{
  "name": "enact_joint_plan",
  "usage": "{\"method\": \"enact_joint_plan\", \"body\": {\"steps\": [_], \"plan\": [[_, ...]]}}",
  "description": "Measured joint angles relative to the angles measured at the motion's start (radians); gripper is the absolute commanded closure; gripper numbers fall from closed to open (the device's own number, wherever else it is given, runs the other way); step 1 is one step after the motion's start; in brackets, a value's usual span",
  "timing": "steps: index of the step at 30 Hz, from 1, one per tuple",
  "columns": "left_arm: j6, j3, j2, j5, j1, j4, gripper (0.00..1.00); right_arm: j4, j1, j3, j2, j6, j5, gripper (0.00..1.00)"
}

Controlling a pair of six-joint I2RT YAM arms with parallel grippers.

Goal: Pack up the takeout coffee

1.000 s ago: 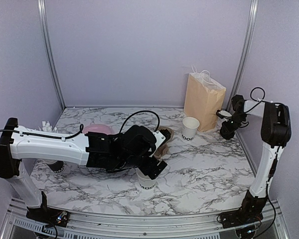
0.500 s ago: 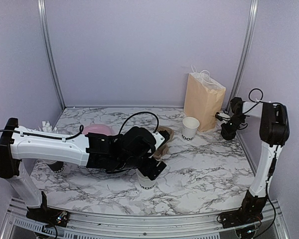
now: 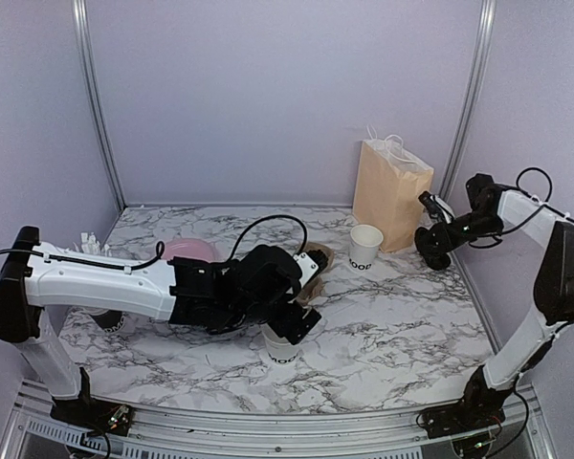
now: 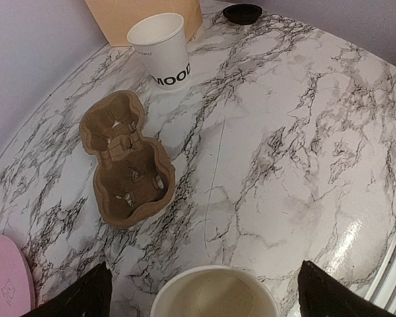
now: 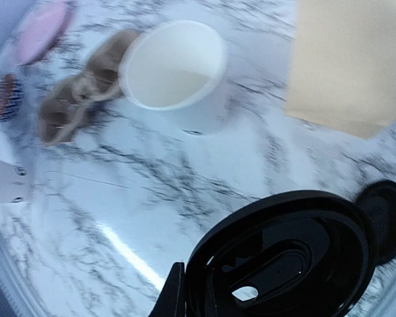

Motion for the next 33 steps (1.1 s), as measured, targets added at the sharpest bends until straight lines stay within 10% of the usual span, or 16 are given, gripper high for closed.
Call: {"method": "enact_joint_plan", "body": {"steps": [12,33], "plan": [[0.307,-0.179,-0.041,-0.010,0.000,0.592,0.01,-0.375,0.217,-0.013,-0.075,-0.335,-0.803,0.94],[0.320,-0.013,0.140,0.188,0.029,0.972,0.11,-0.464,0.444,0.028,-0.137,-0.438,-0.963,0.93]]}}
